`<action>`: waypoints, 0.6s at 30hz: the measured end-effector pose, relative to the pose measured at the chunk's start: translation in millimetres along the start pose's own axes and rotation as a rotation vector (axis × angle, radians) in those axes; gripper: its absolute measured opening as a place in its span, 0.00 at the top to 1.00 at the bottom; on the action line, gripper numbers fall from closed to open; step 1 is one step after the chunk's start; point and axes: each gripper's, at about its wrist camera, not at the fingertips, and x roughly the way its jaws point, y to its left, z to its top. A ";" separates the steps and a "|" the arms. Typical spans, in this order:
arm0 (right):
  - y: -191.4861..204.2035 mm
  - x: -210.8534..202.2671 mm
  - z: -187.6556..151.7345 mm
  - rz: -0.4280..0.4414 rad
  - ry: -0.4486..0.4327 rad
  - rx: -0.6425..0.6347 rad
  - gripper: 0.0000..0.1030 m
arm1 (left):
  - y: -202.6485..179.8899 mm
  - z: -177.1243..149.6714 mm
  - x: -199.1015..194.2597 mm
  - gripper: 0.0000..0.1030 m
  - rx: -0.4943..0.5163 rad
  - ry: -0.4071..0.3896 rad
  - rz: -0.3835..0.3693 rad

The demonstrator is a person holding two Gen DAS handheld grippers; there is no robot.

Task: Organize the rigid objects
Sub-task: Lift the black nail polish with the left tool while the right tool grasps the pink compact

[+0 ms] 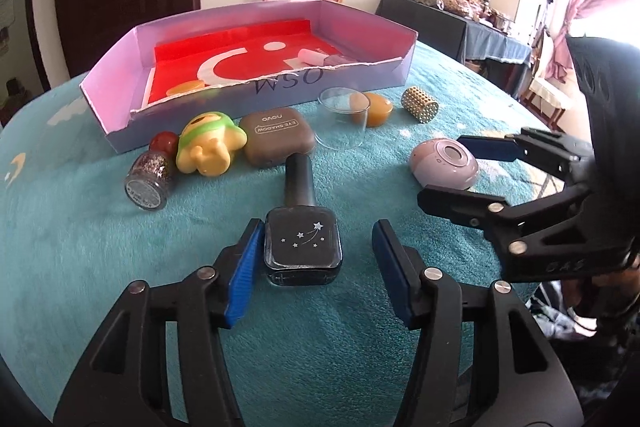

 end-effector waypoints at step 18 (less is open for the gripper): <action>3.9 5.4 -4.1 -0.129 -0.055 0.111 0.23 | 3.9 6.1 4.8 0.48 -0.028 -0.015 0.090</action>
